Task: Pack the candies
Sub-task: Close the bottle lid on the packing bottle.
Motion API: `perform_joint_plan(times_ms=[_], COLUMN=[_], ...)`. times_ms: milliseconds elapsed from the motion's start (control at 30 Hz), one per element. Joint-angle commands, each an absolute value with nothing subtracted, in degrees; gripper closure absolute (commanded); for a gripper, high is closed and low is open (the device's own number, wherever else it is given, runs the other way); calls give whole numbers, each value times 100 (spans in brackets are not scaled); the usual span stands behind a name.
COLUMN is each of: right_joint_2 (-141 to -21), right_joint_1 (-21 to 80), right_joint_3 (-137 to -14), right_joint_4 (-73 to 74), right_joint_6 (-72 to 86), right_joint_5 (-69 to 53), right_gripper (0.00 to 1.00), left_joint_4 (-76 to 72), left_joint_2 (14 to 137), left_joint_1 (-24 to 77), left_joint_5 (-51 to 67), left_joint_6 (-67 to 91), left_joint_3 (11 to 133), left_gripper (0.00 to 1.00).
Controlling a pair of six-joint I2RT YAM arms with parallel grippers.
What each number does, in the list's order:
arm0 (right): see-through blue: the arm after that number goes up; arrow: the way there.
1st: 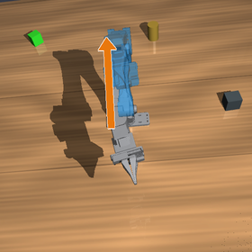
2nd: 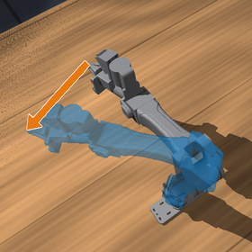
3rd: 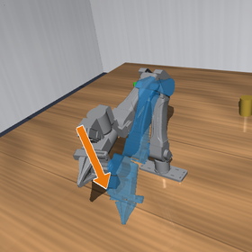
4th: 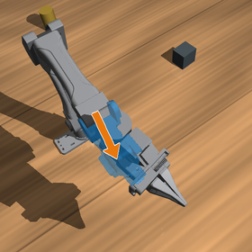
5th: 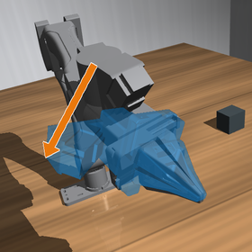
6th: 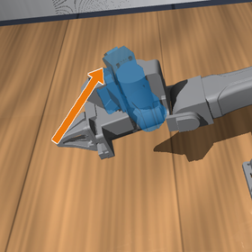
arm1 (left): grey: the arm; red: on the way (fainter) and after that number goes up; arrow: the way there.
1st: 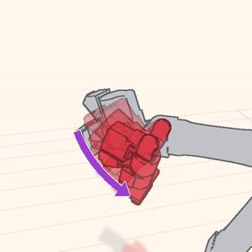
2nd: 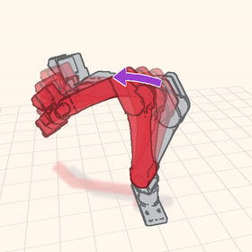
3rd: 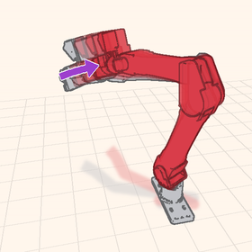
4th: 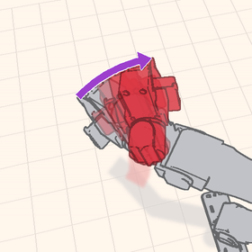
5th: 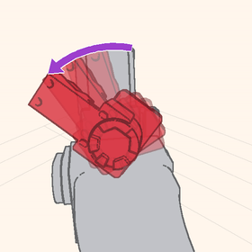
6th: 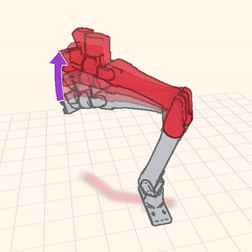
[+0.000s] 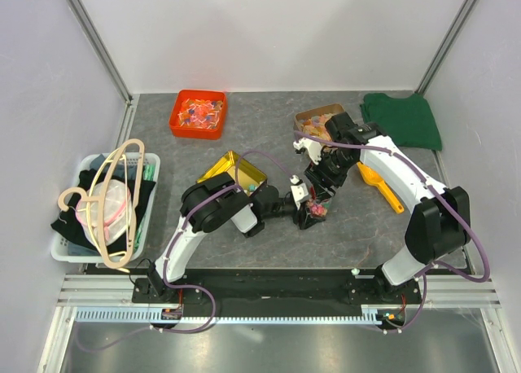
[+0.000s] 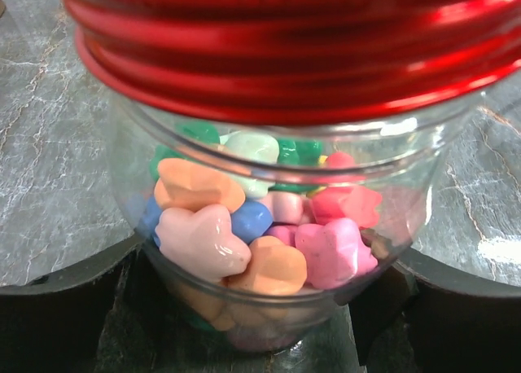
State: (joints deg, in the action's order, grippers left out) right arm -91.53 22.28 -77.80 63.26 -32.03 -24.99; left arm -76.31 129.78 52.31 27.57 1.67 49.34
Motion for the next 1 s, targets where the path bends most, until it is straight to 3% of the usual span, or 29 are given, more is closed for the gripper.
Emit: perform_joint_plan(times_ms=[0, 367, 733, 867, 967], right_joint_2=[-9027, -8649, -8595, -8543, -8385], right_joint_1=[2241, 2408, 2839, 2848, 2839], right_joint_3=[-7743, -7612, -7005, -6839, -6585], right_joint_4=[6416, 6145, 5107, 4695, 4466], right_joint_6=[-3357, -3358, -3077, -3050, -3032], right_joint_5=[-2294, -2084, -2118, -2083, -1969], right_gripper=[58, 59, 60, 62, 62], left_joint_4=[-9536, -9536, -9545, -9536, -9536], left_joint_2=[12955, 12279, 12709, 12832, 12850], left_joint_1=[5361, 5344, 5335, 5335, 5265], left_joint_5=[3085, 2900, 3305, 3410, 3436], left_joint_6=[-255, -747, -352, -255, -88], left_joint_3=[4764, 3701, 3981, 4069, 4096], left_gripper=[52, 55, 57, 69, 69])
